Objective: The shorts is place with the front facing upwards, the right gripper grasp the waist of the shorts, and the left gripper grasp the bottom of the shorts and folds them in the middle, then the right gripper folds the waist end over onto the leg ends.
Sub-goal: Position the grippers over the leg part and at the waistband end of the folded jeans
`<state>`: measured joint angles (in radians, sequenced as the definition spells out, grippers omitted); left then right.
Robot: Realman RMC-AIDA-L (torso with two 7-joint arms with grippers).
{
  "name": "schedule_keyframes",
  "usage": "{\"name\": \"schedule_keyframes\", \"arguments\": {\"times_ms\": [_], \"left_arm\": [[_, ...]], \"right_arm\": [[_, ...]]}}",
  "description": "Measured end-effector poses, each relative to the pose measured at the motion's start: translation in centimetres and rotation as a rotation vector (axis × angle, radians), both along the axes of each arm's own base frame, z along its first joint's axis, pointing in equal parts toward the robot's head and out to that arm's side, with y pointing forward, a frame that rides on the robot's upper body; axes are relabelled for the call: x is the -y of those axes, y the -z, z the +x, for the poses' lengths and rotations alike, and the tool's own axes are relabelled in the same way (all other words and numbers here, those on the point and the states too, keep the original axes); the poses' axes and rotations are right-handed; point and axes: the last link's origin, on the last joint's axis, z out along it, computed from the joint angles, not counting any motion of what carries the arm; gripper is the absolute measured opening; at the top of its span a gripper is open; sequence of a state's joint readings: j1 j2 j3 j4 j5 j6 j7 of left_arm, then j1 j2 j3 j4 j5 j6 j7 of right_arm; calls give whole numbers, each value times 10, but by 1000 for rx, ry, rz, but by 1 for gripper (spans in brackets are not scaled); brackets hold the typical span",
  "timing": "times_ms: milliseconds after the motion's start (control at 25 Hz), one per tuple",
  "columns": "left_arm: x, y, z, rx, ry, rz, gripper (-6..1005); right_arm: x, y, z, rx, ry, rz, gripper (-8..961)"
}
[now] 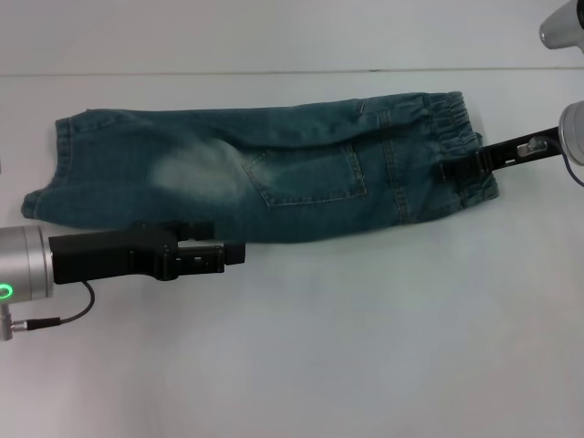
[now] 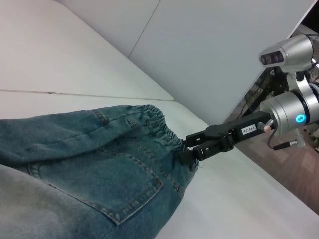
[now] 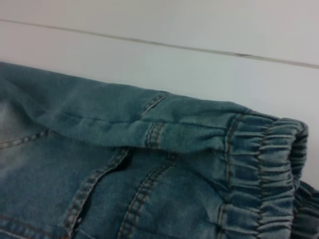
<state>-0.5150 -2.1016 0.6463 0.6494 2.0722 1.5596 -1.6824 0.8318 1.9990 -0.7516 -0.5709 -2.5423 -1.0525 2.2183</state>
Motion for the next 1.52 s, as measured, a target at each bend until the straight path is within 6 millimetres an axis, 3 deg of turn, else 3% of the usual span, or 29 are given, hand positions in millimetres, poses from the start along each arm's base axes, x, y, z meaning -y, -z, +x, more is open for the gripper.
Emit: {"name": "schedule_keyframes", "arguments": {"times_ms": [840,960,1400,1520], "left_arm": [[0,1,0,0,-4,1,873],[0,2,0,3,-4,-1,872],[0,3,2,8,1,-5,868],[-1,3,4,13,4,-2,867]], "right_arm": [[11,-9,2,-72,3,-50,900],[12,-10,3,-69,-4,-52,698],[14,-8,1,-71,-30,-77,488],[15,-9,1,-74,-31,-83,340]]}}
